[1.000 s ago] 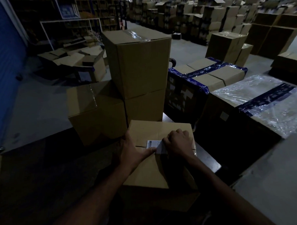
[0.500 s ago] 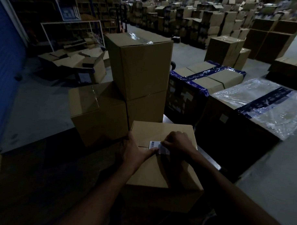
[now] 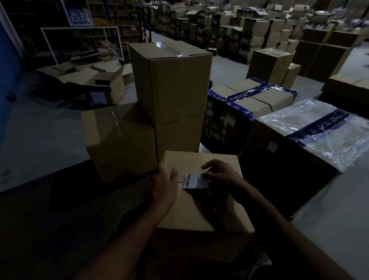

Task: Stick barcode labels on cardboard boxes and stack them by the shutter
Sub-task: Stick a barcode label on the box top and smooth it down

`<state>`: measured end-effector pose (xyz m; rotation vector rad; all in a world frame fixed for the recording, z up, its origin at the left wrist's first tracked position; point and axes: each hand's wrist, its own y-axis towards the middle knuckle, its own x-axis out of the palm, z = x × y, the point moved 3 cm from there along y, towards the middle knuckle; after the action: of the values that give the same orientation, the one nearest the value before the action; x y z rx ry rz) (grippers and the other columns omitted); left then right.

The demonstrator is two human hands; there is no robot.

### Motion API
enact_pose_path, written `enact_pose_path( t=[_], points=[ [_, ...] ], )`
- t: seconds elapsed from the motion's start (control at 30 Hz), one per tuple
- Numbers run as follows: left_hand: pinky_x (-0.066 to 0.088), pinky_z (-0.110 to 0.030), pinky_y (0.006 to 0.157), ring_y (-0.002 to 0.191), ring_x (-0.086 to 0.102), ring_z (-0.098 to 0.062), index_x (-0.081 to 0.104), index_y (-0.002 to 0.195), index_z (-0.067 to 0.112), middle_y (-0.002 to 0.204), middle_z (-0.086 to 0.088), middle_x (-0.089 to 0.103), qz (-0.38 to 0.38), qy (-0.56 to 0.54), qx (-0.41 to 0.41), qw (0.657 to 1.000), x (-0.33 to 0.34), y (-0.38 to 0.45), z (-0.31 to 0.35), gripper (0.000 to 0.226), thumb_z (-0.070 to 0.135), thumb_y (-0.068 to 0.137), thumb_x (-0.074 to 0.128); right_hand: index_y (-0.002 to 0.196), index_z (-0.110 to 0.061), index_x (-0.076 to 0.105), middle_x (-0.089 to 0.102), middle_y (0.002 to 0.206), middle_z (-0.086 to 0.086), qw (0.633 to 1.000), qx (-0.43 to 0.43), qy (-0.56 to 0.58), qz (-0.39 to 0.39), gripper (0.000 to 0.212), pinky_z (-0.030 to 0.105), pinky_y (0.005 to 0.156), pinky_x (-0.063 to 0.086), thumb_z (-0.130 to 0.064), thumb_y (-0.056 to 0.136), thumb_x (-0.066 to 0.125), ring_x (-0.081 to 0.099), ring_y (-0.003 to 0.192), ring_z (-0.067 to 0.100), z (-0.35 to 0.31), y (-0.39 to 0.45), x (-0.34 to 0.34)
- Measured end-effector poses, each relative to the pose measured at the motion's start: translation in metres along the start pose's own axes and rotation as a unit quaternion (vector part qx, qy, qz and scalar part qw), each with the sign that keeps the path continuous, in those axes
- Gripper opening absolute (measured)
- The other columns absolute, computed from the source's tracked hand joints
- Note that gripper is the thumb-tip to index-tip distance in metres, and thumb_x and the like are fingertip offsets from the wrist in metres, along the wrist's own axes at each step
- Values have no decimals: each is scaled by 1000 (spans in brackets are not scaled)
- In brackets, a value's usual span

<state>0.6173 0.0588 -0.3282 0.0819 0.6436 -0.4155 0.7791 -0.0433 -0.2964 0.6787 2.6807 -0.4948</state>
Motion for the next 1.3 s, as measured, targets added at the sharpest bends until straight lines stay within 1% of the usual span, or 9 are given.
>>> enact_pose_path(
  t=[0.2, 0.3, 0.47, 0.63, 0.73, 0.93, 1.03, 1.1, 1.3],
  points=[
    [45, -46, 99, 125, 51, -32, 31, 149, 18, 140, -15, 51, 34, 36, -2, 999, -3, 3, 1, 48, 14, 103, 44, 113, -19, 63, 67, 104, 8, 988, -58, 141, 28, 22, 29, 71, 55, -12, 92, 61, 68, 93, 16, 6, -27, 5],
    [40, -43, 99, 125, 51, -35, 35, 147, 15, 138, -19, 53, 32, 43, 5, 999, -4, 10, -3, 47, 9, 101, 45, 114, -13, 66, 69, 98, 5, 973, -58, 202, 97, 25, 22, 69, 52, -7, 90, 62, 66, 85, 8, 7, -40, -4],
    [39, -45, 101, 127, 47, -35, 32, 149, 16, 141, -19, 48, 25, 45, 18, 999, -3, 17, -1, 50, 10, 102, 45, 107, -21, 70, 69, 106, -3, 968, -38, 196, 155, 17, 19, 66, 53, -16, 93, 62, 66, 93, 8, 18, -69, -7],
    [37, -53, 106, 134, 37, -37, 46, 140, 12, 145, -17, 43, 84, 65, 151, 983, 3, -10, 18, 51, 11, 92, 61, 99, -16, 68, 70, 98, 3, 940, 25, 258, 220, 10, 26, 67, 53, -16, 92, 61, 67, 87, 14, 44, -107, -19],
    [42, -41, 90, 120, 48, -32, 55, 130, 13, 130, -13, 54, 84, 57, 252, 963, 20, -52, 48, 42, 17, 89, 66, 92, -12, 66, 70, 85, 4, 924, 46, 292, 244, 6, 25, 62, 50, -10, 92, 60, 64, 69, 12, 67, -137, -35],
    [52, -35, 68, 85, 61, -16, 65, 106, 22, 95, 5, 65, -24, -21, 425, 905, 90, -149, 93, 20, 34, 94, 55, 77, -6, 58, 52, 51, 3, 840, 119, 407, 340, 15, 19, 40, 40, 3, 89, 55, 44, 36, 7, 141, -197, -65],
    [39, -19, 63, 77, 61, -9, 67, 99, 28, 89, 10, 68, -90, -16, 437, 895, 136, -194, 103, 11, 35, 92, 62, 75, -6, 59, 48, 42, -1, 823, 184, 406, 352, 15, 18, 36, 32, 0, 88, 56, 39, 33, 7, 187, -225, -75],
    [33, -16, 63, 81, 61, -7, 66, 99, 29, 92, 12, 69, -162, 13, 423, 891, 175, -218, 101, 10, 36, 91, 63, 68, -7, 60, 48, 39, -2, 812, 232, 400, 356, 20, 18, 34, 30, 0, 87, 57, 40, 32, 8, 222, -241, -81],
    [49, -29, 80, 95, 65, -12, 63, 108, 29, 103, 10, 69, -356, 156, 285, 876, 276, -245, 45, 20, 36, 89, 60, 67, -7, 61, 48, 39, -2, 783, 364, 370, 342, 15, 22, 35, 31, -2, 81, 59, 41, 33, 12, 336, -265, -79]
  ],
)
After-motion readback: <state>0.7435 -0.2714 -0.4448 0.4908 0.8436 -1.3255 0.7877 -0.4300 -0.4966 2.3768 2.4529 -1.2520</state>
